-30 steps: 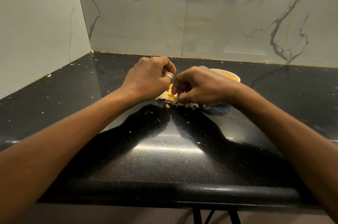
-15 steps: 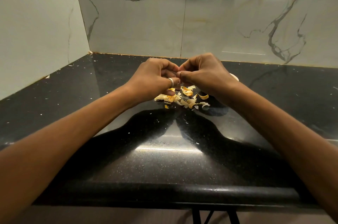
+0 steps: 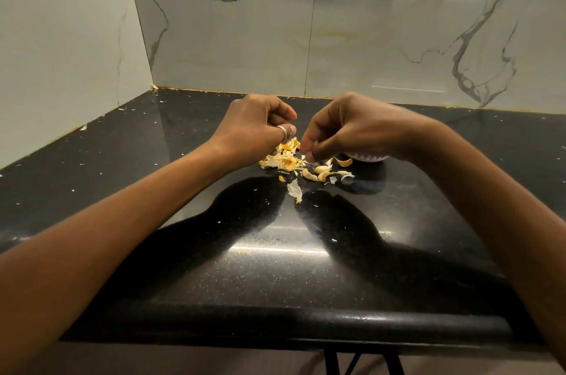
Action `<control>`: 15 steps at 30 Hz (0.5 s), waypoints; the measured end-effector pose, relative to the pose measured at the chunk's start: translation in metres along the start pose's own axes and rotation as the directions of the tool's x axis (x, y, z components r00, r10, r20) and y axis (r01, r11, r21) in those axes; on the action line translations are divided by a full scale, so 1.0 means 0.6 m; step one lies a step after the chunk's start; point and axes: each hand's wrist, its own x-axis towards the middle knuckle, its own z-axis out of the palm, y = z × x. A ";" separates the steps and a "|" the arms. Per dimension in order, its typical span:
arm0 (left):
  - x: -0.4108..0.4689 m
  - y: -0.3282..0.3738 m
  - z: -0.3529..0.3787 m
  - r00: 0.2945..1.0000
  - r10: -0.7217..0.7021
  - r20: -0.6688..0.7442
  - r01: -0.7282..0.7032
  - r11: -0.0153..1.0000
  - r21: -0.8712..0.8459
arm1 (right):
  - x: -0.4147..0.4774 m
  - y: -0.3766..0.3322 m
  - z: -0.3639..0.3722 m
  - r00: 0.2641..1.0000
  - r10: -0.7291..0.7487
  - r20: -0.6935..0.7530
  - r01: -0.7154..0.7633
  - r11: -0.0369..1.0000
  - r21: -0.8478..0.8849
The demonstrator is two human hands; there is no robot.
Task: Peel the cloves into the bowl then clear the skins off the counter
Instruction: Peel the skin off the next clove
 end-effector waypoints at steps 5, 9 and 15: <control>0.002 -0.003 -0.003 1.000 0.017 -0.013 -0.017 0.999 0.050 | 0.004 0.004 0.001 0.999 0.036 0.025 -0.033 0.993 -0.117; 0.003 -0.005 -0.001 1.000 0.026 -0.008 -0.025 0.997 0.068 | 0.005 0.008 -0.001 0.999 0.048 -0.011 -0.050 0.982 -0.181; 0.004 -0.006 -0.001 0.999 0.043 -0.006 -0.043 0.995 0.093 | 0.008 0.009 0.005 0.999 0.033 -0.012 -0.035 0.946 -0.322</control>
